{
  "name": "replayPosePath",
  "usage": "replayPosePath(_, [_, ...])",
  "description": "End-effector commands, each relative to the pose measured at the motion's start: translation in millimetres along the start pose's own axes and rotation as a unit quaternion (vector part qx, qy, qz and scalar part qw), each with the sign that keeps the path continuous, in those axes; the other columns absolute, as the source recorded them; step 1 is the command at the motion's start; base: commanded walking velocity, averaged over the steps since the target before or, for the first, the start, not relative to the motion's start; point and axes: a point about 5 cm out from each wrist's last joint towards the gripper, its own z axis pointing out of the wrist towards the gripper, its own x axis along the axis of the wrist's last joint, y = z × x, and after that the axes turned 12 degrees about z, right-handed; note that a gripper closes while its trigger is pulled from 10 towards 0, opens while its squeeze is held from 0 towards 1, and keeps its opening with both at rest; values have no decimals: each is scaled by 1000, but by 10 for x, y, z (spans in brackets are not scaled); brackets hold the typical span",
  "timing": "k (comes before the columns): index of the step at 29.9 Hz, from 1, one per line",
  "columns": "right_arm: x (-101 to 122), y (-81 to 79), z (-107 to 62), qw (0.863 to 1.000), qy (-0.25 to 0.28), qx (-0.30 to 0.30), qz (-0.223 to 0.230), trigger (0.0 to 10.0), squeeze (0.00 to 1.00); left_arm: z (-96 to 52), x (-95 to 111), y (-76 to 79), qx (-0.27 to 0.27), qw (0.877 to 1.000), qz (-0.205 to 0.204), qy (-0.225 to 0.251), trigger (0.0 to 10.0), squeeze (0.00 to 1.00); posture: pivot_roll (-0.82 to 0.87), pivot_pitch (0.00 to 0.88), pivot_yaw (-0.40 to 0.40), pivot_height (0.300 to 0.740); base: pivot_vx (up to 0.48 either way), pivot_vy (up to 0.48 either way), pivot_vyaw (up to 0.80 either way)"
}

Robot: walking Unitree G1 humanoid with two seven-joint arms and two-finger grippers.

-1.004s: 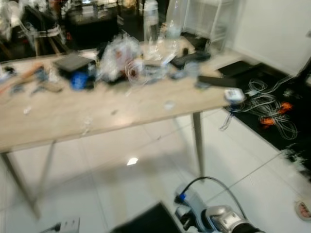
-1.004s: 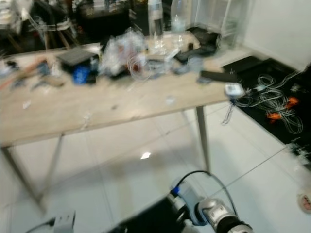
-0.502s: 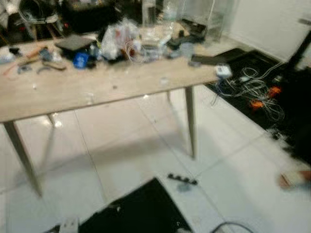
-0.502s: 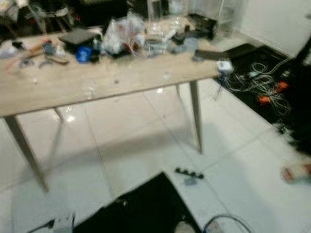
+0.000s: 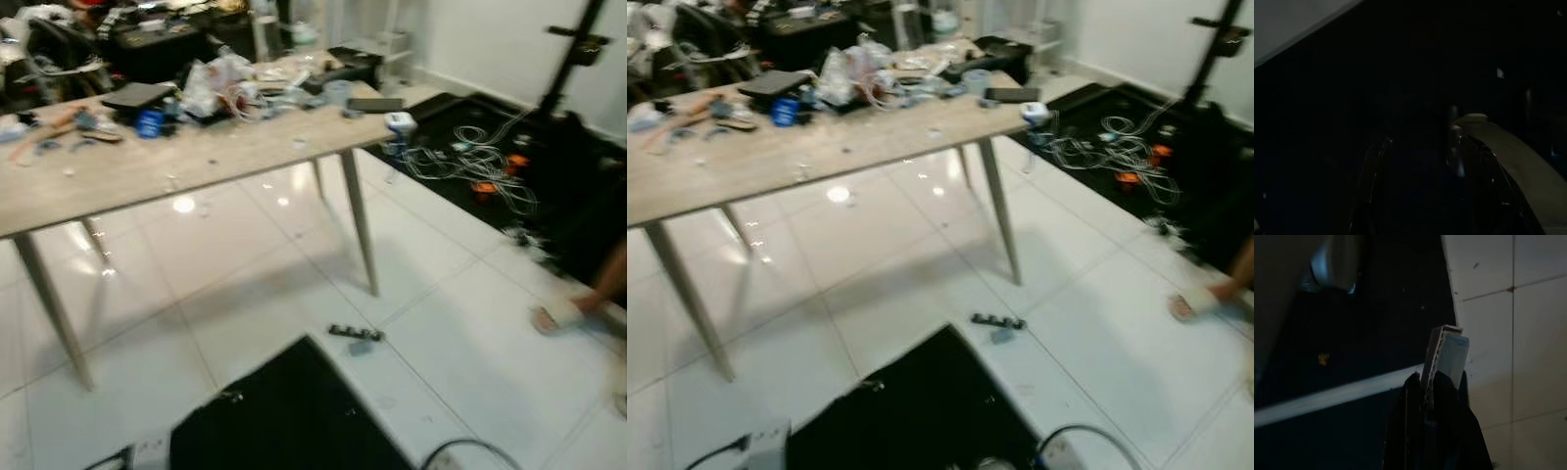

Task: Picking trash to rubbish bin

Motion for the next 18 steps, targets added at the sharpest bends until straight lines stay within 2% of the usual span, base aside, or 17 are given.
replayPosePath(1, [-32, -57, 6, 1000, -5, 6, -4, 10000, 0, -11, -45, -35, 6, 1000, 3, -7, 10000, 0, -105, 38, 86, 740, 0, 0, -769])
replayPosePath(8, [-51, -62, 7, 1000, -8, 5, -12, 10000, 0, -28, -140, -13, 3, 1000, 6, -20, 10000, 0, -95, 38, 86, 740, 0, 0, -773])
replayPosePath(18, [-10, -63, 8, 1000, -1, -2, -18, 10000, 0, -29, -132, -33, 5, 1000, 16, -18, 10000, 0, -85, 38, 95, 740, 0, 0, -775])
